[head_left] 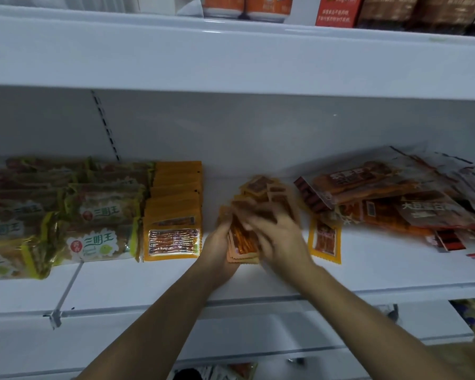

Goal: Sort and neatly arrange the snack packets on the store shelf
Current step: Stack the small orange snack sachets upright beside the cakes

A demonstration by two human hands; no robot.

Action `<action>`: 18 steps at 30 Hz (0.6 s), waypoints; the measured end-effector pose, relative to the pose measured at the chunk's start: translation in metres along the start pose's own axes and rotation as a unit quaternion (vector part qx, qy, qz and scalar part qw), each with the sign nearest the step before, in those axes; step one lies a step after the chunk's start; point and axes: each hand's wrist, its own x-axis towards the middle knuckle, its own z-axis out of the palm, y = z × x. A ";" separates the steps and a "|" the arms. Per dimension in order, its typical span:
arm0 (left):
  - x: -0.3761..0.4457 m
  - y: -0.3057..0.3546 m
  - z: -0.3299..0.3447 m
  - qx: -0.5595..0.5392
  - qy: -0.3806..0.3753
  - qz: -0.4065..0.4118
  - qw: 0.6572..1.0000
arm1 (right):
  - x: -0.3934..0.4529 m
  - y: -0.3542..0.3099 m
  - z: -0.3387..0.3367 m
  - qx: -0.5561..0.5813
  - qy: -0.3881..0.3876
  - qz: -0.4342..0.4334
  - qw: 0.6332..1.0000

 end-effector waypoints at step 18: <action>-0.043 0.003 -0.013 -0.028 0.022 0.153 0.988 | -0.020 -0.034 0.018 0.099 -0.061 -0.057 0.992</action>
